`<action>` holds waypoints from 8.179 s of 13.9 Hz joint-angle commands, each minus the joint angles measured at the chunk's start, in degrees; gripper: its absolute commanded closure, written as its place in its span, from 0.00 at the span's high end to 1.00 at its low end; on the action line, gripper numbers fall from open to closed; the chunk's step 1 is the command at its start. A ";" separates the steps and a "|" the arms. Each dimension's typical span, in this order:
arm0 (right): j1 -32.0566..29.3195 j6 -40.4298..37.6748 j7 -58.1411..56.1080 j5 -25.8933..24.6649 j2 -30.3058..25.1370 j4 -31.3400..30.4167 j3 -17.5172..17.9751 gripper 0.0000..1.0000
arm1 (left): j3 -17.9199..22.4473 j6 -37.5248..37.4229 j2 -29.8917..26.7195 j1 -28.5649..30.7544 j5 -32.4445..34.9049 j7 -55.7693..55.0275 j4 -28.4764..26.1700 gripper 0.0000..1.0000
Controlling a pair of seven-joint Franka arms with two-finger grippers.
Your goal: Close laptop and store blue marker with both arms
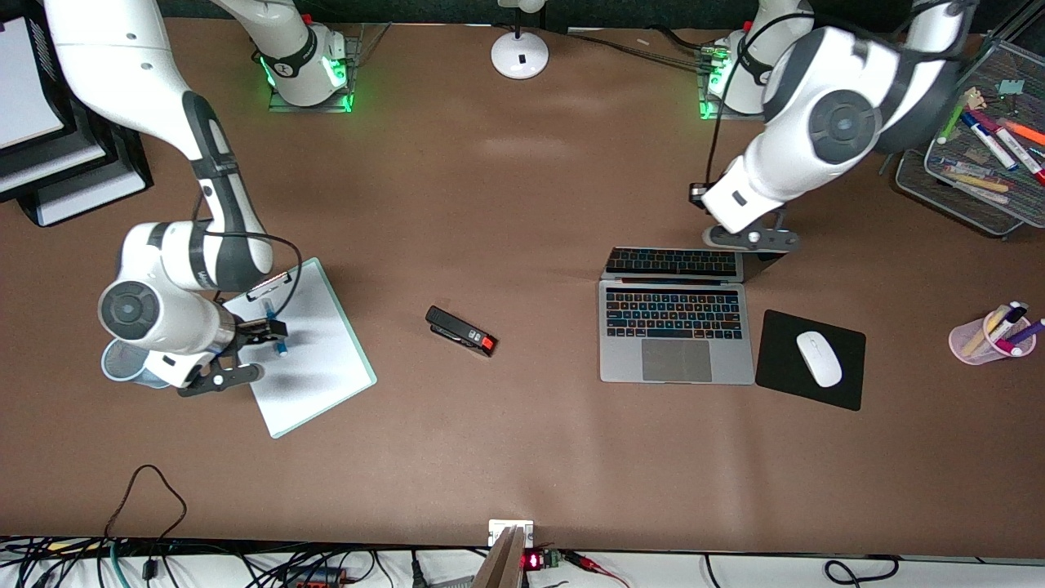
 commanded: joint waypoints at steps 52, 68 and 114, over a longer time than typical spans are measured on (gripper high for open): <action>0.15 5.81 -9.39 3.29 4.67 -0.40 0.28 0.16 | 1.53 43.47 31.15 4.01 17.02 3.85 9.10 0.01; -4.85 -13.43 -35.71 9.32 -6.32 14.18 1.69 0.00 | 0.47 1.10 13.48 4.54 15.79 8.77 20.79 1.00; -37.73 -26.80 -120.22 58.74 11.87 19.64 1.77 0.01 | 19.11 -16.85 -5.52 -2.14 6.74 15.72 18.33 1.00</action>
